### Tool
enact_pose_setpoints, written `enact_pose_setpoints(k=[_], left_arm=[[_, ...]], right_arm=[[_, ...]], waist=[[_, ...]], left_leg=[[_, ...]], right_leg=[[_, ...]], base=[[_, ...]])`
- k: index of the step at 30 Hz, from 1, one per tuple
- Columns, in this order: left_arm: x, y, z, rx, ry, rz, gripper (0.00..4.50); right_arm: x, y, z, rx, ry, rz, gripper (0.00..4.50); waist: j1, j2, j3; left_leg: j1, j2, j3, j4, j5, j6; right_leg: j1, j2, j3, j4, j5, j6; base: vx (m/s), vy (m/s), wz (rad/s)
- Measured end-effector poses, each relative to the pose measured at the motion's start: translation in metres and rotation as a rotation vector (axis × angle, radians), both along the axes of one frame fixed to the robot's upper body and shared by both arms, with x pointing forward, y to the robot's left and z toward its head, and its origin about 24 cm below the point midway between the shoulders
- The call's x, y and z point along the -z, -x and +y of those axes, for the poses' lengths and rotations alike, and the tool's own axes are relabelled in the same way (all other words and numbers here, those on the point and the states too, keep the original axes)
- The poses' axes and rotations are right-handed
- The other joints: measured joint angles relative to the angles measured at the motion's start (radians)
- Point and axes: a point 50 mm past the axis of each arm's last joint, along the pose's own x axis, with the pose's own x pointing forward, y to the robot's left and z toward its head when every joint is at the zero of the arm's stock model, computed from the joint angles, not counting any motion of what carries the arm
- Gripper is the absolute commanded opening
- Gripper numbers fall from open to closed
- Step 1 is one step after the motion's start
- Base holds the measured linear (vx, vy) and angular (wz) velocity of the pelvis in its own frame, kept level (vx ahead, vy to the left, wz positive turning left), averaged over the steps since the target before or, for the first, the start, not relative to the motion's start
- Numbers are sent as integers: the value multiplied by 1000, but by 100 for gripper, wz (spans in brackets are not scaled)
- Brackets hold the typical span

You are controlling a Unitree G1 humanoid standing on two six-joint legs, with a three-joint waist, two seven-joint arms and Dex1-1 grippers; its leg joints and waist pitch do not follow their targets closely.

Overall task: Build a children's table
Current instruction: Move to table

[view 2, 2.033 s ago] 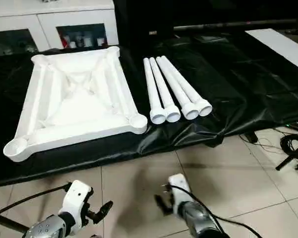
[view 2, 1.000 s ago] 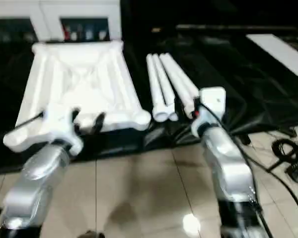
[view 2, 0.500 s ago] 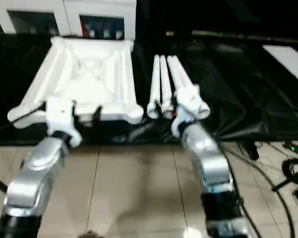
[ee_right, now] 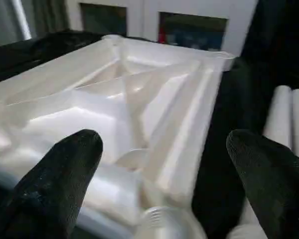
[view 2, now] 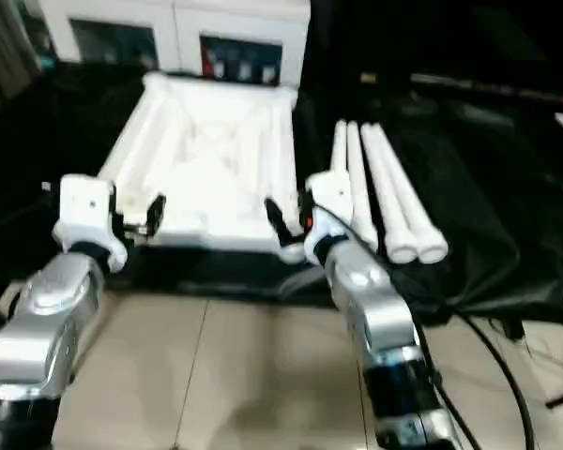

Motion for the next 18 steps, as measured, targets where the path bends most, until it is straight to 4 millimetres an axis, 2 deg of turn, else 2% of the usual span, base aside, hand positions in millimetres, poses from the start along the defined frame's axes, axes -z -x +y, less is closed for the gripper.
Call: enact_pose_setpoints(k=[1,2,3,4,5,6,7,8,9,10,11,12,13,14,15,16,17,18], left_arm=[[0,0,0,2,-1,0,440],[0,0,-1,7,1,-1,440],[1,0,-7,33,12,6,440],[2,0,-16,75,19,11,440],[4,1,-20,103,24,17,440],[4,1,-21,117,24,21,440],[4,1,-21,123,22,21,440],[4,1,-21,125,20,22,440],[4,1,-21,129,22,24,440],[4,1,-21,133,24,23,440],[4,1,-22,140,24,20,440],[5,1,-22,147,24,25,440],[9,2,-18,141,18,40,440],[11,2,-14,133,13,51,440],[11,2,-13,131,12,54,440],[10,1,-14,136,11,49,440],[8,0,-17,148,6,42,440],[7,-1,-19,158,4,37,440]], right_arm=[[0,0,-1,5,0,-1,450],[1,0,-2,10,3,0,450],[4,1,-10,32,11,12,450],[8,1,-17,58,15,25,450],[10,2,-22,78,13,34,450],[10,2,-26,94,16,34,450],[9,2,-27,99,21,30,450],[9,2,-27,101,25,25,450],[8,2,-27,103,24,23,450],[7,2,-27,104,23,20,450],[7,2,-25,104,19,15,450],[9,4,-24,103,13,23,450],[9,4,-15,82,0,24,450],[7,5,-14,75,-5,17,450],[5,5,-14,73,-5,9,450],[4,5,-16,71,4,4,450],[4,4,-19,76,17,-1,450],[3,4,-22,78,27,-5,450]], waist=[[-4,-17,0],[-6,-41,-1],[-7,-48,-1],[4,-42,-1],[13,-41,0],[17,-38,0],[21,-31,0],[29,-21,0],[40,-6,0],[45,14,0],[47,38,0],[50,54,6],[53,48,5],[62,48,5],[64,45,4],[60,30,-2],[49,34,-1],[32,12,-8]], left_leg=[[14,-13,13,-3,-8,-4],[27,-30,30,-5,-19,-10],[37,-34,36,17,-39,5],[34,-29,27,54,-53,33],[25,-29,15,86,-58,41],[6,-31,3,124,-56,38],[-11,-27,-7,135,-54,34],[-32,-18,-12,138,-44,16],[-59,-4,-18,125,-29,-7],[-74,17,-19,86,-18,-18],[-77,43,-17,44,28,-24],[-66,60,-7,42,59,-33],[-51,57,15,42,40,-25],[-34,59,37,37,31,-26],[-17,64,57,27,23,-27],[2,67,84,6,21,-28],[7,63,84,-2,20,-28],[13,53,88,-9,18,-31]], right_leg=[[-6,-13,9,-52,24,-9],[0,-28,35,-104,80,-26],[15,-19,61,-92,110,-31],[30,1,73,-96,101,-37],[44,11,77,-102,93,-43],[63,19,77,-106,83,-47],[77,29,77,-111,79,-54],[90,36,72,-114,73,-57],[107,45,66,-118,64,-55],[119,54,52,-120,56,-53],[132,65,36,-123,48,-47],[135,67,29,-111,34,-43],[118,46,32,-57,-3,-56],[93,28,25,-7,-11,-47],[79,11,15,15,-11,-45],[66,-11,4,2,-7,-49],[65,-22,-6,-33,2,-46],[67,-37,-4,-80,17,-48]], base=[[154,-47,-5],[160,-110,-2],[190,-133,22],[190,-133,22],[209,-106,20],[179,-71,10],[179,-71,10],[158,-16,10],[148,36,2],[148,36,2],[158,98,6],[159,128,-14],[159,128,-14],[153,112,-44],[149,77,-46],[149,77,-46],[141,2,-24],[174,-66,-2]])
